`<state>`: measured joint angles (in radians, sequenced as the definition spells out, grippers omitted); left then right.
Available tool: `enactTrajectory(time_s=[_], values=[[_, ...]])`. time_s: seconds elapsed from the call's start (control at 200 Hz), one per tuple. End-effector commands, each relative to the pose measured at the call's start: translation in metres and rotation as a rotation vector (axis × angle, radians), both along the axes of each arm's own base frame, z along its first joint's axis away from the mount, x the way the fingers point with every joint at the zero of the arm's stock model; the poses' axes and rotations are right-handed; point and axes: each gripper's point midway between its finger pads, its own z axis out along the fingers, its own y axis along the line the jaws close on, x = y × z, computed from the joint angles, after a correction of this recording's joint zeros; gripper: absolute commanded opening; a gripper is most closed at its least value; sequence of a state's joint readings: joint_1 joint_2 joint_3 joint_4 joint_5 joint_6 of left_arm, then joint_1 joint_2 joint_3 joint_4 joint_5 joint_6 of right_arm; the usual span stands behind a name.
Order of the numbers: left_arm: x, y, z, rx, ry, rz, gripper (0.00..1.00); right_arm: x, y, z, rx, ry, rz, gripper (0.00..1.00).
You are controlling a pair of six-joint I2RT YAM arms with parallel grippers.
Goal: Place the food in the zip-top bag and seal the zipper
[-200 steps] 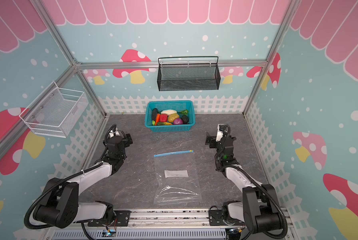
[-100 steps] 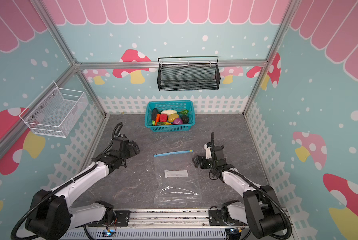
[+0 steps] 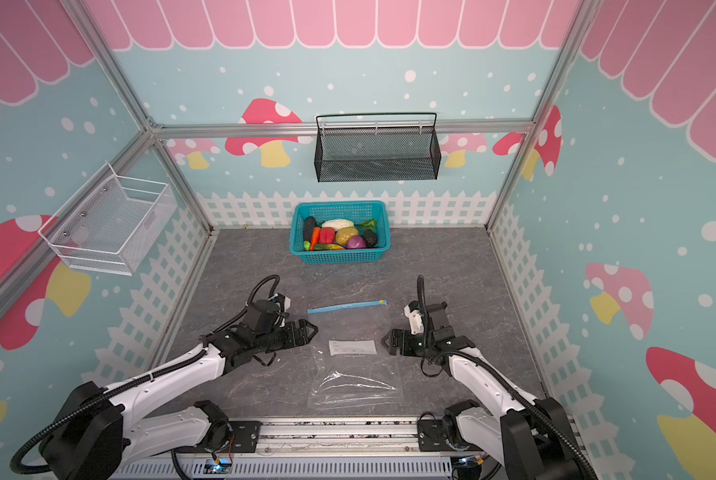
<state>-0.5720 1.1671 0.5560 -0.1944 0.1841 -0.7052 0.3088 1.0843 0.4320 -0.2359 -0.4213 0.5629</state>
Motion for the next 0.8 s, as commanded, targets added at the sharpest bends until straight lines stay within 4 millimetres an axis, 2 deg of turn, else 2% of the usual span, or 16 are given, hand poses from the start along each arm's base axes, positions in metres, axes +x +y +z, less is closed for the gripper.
enactTrajectory(time_s=[0.0, 0.16, 0.425, 0.64, 0.795], values=[[0.002, -0.017, 0.004, -0.069, 0.014, -0.024, 0.96, -0.019, 0.004, -0.009, 0.023, 0.075, 0.022, 0.99], [0.007, -0.029, -0.007, -0.093, 0.041, -0.04, 0.96, -0.024, 0.007, -0.014, 0.024, 0.081, 0.035, 0.94], [0.022, -0.048, -0.02, -0.115, 0.064, -0.064, 0.94, -0.035, 0.019, -0.024, 0.014, 0.101, 0.102, 0.94], [0.036, -0.066, -0.02, -0.146, 0.076, -0.093, 0.92, -0.029, 0.031, -0.018, 0.049, 0.053, 0.126, 0.94], [0.047, -0.073, -0.013, -0.133, 0.057, -0.111, 0.91, -0.024, 0.047, -0.004, 0.145, -0.012, 0.135, 0.94]])
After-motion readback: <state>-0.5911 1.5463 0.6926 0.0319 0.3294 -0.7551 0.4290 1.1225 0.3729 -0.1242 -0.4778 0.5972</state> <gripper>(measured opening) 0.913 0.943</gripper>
